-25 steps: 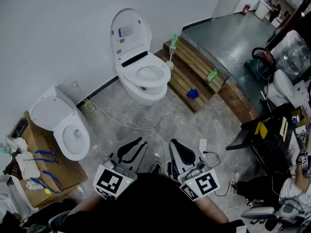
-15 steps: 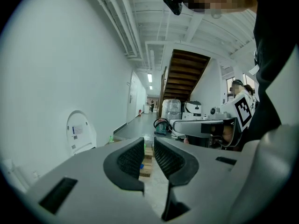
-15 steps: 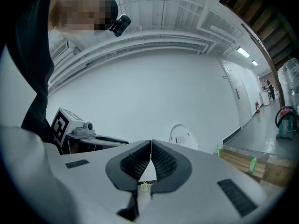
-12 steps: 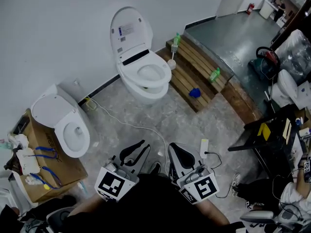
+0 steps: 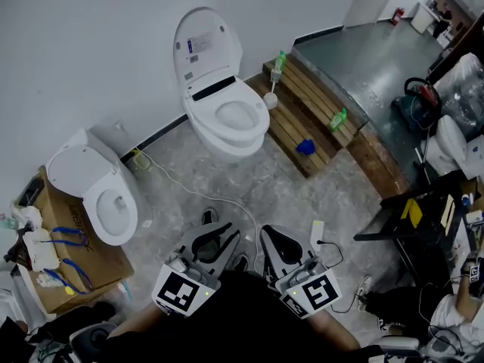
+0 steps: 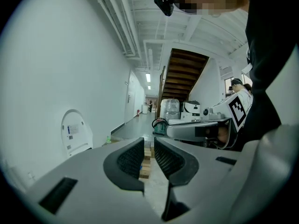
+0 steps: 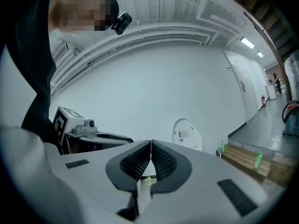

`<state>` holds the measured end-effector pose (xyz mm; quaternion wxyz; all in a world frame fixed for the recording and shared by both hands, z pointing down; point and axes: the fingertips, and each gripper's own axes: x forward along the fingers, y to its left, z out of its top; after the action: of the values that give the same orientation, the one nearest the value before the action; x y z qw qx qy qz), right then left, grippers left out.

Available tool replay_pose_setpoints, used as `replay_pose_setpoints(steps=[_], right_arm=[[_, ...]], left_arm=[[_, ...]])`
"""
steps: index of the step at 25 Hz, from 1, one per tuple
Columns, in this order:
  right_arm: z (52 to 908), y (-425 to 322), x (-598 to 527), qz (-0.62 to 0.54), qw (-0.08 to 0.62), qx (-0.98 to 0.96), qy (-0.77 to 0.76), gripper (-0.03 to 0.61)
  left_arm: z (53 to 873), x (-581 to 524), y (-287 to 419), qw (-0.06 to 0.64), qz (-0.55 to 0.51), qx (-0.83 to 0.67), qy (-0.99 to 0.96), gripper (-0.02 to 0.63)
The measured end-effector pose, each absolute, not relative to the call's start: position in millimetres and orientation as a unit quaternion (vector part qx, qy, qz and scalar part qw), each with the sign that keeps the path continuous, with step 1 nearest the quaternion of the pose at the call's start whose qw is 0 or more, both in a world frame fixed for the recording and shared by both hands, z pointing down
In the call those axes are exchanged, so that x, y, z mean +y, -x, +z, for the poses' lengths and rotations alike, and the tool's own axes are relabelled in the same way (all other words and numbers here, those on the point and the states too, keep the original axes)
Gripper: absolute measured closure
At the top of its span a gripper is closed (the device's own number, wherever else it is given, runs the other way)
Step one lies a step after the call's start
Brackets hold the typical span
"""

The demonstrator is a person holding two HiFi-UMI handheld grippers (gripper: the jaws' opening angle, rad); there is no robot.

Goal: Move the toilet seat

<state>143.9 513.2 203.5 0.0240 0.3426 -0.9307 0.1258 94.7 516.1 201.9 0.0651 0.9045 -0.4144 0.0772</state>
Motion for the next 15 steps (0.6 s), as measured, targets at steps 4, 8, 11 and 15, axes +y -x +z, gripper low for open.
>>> replay_pose_setpoints(steps=[4, 8, 11, 15], right_arm=[[206, -139, 476, 0.123, 0.026, -0.923, -0.363, 0.549], [204, -124, 429, 0.120, 0.030, -0.916, -0.382, 0.549], [204, -110, 390, 0.122, 0.033, -0.909, -0.398, 0.549], [206, -93, 343, 0.134, 0.036, -0.897, -0.420, 0.549]], left_arm=[[206, 476, -83, 0.077, 0.065, -0.409, -0.907, 0.537], [202, 426, -67, 0.070, 0.062, -0.392, -0.915, 0.538], [199, 386, -52, 0.067, 0.060, -0.378, -0.922, 0.538], [198, 338, -30, 0.073, 0.052, -0.365, -0.927, 0.537]])
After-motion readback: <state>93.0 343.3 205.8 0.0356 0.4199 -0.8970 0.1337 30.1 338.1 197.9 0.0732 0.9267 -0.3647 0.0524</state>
